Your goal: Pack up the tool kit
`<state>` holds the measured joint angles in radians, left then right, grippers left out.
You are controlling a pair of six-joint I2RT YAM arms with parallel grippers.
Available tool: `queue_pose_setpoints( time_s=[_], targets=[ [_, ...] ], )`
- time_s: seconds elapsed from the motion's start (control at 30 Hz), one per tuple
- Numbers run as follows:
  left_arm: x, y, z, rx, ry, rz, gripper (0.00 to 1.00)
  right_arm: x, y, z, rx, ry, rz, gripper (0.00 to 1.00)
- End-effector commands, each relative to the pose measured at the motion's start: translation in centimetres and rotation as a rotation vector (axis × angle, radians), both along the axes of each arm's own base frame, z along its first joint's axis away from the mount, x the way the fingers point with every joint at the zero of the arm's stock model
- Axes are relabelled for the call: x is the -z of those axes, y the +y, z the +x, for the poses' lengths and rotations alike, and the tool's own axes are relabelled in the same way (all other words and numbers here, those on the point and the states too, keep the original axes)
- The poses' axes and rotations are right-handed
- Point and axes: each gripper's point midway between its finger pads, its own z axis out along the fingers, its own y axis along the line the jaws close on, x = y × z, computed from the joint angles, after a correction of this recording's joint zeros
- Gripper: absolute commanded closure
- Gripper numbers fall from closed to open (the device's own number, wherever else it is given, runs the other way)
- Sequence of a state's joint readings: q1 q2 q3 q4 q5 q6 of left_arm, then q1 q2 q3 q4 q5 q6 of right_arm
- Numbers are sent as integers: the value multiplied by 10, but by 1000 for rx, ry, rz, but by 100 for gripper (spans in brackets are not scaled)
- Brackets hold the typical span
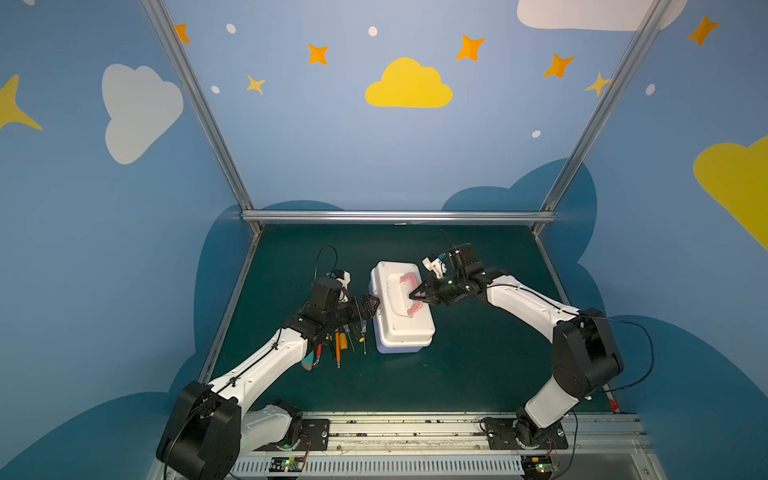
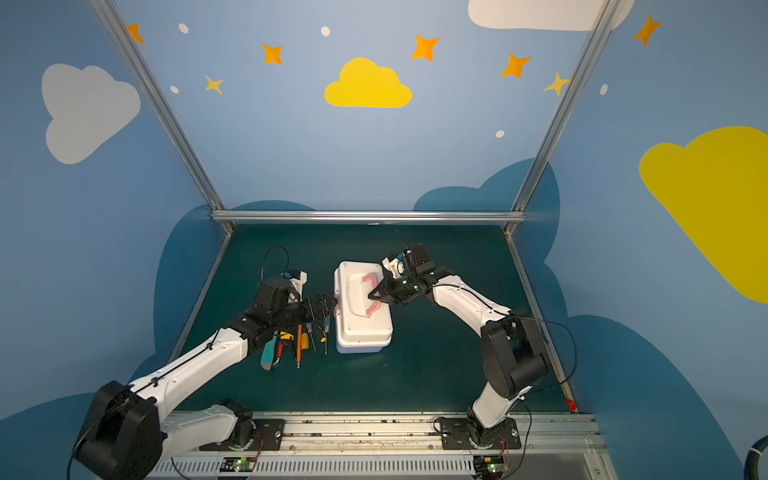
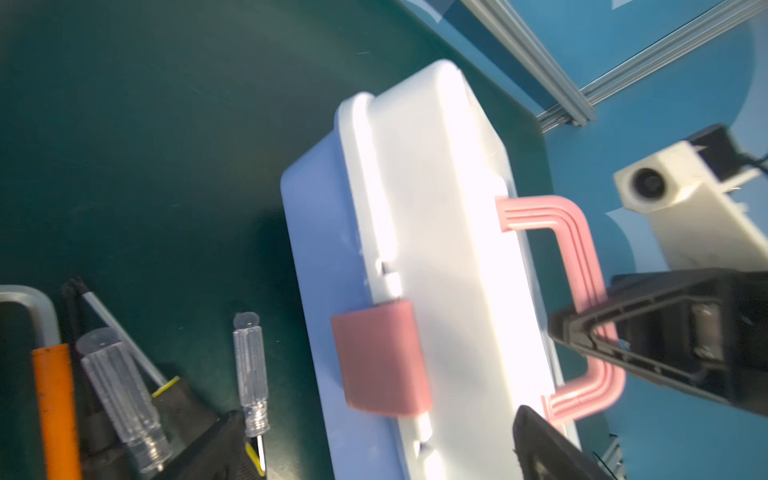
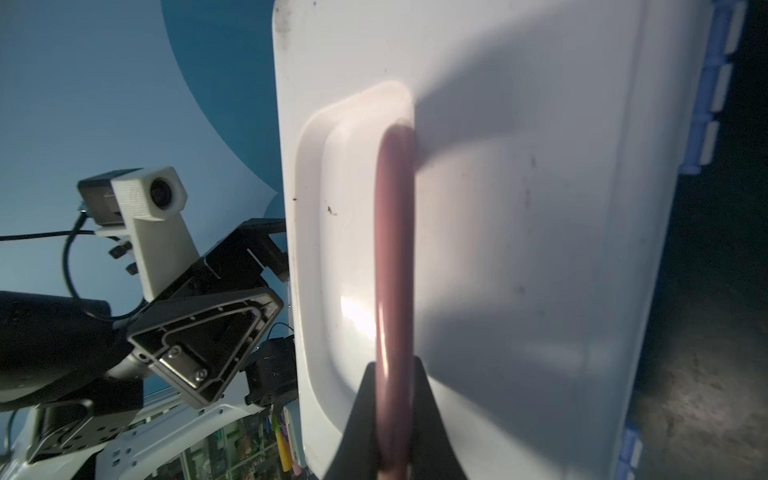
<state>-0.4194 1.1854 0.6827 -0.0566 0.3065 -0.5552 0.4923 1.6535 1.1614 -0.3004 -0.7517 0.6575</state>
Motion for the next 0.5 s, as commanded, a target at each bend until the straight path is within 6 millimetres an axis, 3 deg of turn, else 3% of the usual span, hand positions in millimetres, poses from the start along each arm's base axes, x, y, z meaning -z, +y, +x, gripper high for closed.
queue_pose_setpoints(
  time_s=[0.0,0.23,0.47],
  targets=[
    [-15,-10,-1,24,-2,-39,0,-18,-8,-3,-31,-52,67,100],
    [-21,-29,9,13,33,-64,0,5,-56,-9,11,-61,-130,100],
    [-35,-73,14,104,69,-161,0,16,-77,-13,42,-66,-227,100]
  ],
)
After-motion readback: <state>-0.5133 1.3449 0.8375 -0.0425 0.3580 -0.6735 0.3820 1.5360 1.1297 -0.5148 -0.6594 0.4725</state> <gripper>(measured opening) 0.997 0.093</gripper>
